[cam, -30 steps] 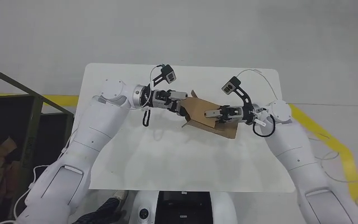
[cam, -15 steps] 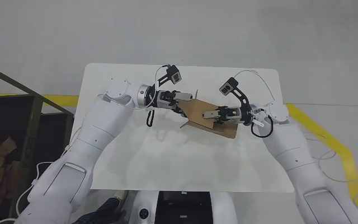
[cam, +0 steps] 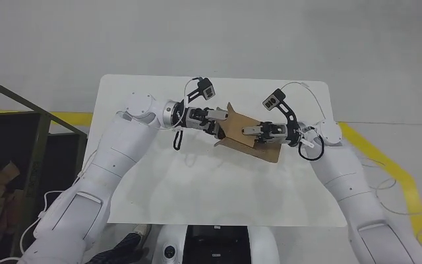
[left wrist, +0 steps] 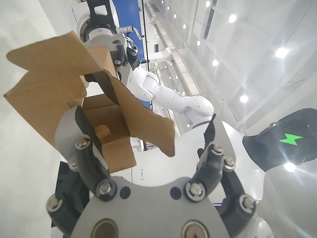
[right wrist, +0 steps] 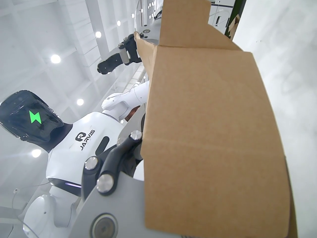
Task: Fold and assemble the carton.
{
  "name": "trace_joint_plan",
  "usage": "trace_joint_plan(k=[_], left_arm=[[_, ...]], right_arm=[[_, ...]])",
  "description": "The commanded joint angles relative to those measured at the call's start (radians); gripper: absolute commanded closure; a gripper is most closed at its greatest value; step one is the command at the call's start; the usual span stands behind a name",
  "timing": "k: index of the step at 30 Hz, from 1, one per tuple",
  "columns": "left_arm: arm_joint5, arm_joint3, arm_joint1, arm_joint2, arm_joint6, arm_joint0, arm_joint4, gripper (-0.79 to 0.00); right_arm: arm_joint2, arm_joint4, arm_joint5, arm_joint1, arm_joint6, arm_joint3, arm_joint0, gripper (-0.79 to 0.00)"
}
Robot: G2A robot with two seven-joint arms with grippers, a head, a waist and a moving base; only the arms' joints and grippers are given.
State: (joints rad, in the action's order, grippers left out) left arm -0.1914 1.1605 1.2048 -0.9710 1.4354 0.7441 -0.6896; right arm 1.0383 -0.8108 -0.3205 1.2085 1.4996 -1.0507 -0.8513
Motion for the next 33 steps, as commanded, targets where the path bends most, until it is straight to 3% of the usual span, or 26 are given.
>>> trace_joint_plan(k=[1,7,17,33], left_arm=[[0.000,-0.002,0.001,0.002,0.001,-0.001,-0.001,-0.785],[-0.004,-0.013,0.002,-0.003,0.001,-0.005,0.004,-0.785],[-0.004,-0.007,-0.024,-0.078,-0.031,0.019,0.058,-0.785],[-0.017,-0.024,-0.023,-0.078,-0.081,0.008,0.085,-0.785]], right_arm=[[0.000,-0.001,0.002,0.000,0.002,-0.005,-0.003,0.000],[0.013,0.000,0.005,-0.002,0.005,-0.005,-0.007,0.000],[0.031,0.003,0.036,-0.010,0.036,-0.056,-0.024,0.000],[-0.097,-0.022,0.036,-0.012,0.036,-0.126,-0.032,0.000]])
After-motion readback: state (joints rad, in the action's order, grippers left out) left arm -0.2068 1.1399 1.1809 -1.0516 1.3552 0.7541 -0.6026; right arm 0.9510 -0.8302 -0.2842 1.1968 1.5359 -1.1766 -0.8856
